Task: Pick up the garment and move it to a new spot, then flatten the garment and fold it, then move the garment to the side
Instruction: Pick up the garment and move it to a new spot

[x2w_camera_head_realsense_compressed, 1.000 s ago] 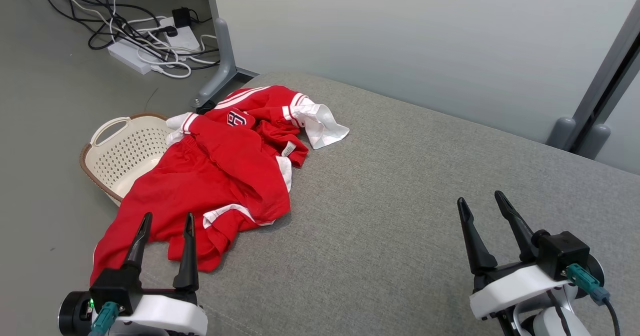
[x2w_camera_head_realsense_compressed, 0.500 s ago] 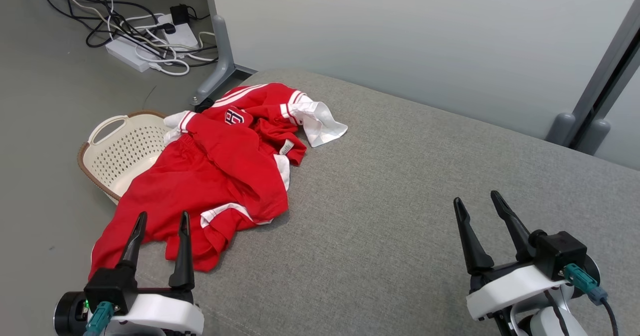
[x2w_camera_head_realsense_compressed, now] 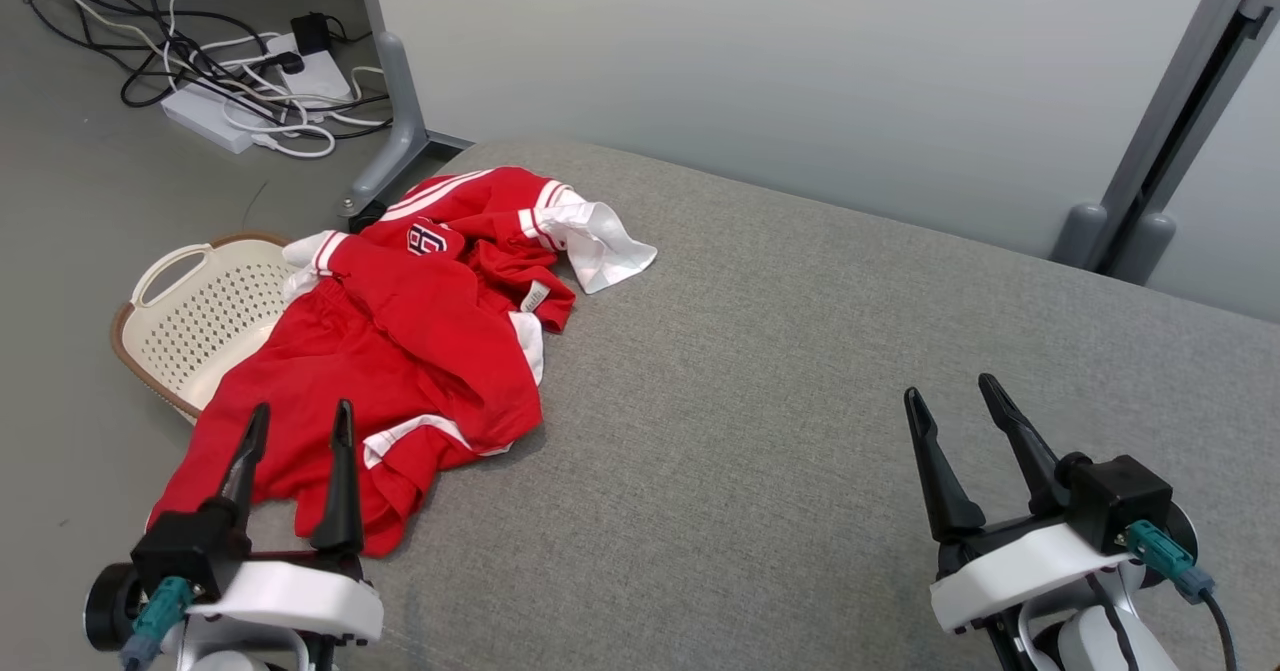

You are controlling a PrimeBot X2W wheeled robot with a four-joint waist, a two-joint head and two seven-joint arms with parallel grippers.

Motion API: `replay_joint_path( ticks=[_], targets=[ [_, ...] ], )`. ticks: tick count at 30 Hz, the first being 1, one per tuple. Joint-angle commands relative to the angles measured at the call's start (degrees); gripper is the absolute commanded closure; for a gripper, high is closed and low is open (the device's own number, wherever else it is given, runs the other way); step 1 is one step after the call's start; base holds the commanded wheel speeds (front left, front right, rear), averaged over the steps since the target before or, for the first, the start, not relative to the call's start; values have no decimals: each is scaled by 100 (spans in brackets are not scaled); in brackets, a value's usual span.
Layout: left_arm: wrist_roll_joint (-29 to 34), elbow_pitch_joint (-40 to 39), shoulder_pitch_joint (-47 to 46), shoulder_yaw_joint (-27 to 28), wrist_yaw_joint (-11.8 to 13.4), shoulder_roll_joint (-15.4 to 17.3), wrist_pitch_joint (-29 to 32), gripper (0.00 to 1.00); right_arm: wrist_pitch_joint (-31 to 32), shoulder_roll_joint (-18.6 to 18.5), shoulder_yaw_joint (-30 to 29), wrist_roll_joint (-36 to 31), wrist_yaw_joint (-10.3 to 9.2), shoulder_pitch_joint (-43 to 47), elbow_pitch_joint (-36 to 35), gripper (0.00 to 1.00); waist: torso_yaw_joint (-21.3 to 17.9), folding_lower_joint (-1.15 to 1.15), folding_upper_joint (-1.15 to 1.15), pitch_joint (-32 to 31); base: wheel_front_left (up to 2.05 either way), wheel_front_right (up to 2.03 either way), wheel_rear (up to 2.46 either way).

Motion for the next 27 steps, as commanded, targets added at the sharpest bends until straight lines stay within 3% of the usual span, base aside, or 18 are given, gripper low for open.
replay_joint_path(
  ticks=[1, 12, 20, 27],
  targets=[
    [-53, 56, -198, 67, -43, 97, -10, 0, -36, -40, -12, 5, 13, -62, -22, 0, -73, 0, 0, 44, 0, 0, 0],
    [-312, 464, -1085, 276, -156, 632, 653, 0, -35, -73, 7, -59, 13, -246, -43, 0, -583, 0, 0, 359, 0, 0, 0],
    [-563, 666, -1983, 338, -350, 1200, 1150, 0, -36, -132, 22, -64, 13, -485, -109, 0, -1253, 0, 0, 768, 0, 0, 0],
    [-1227, 1300, -2858, 656, -436, 1669, 1724, 0, -36, -206, -31, 32, 13, -796, -382, 0, -1906, 0, 0, 1297, 0, 0, 0]
  ],
)
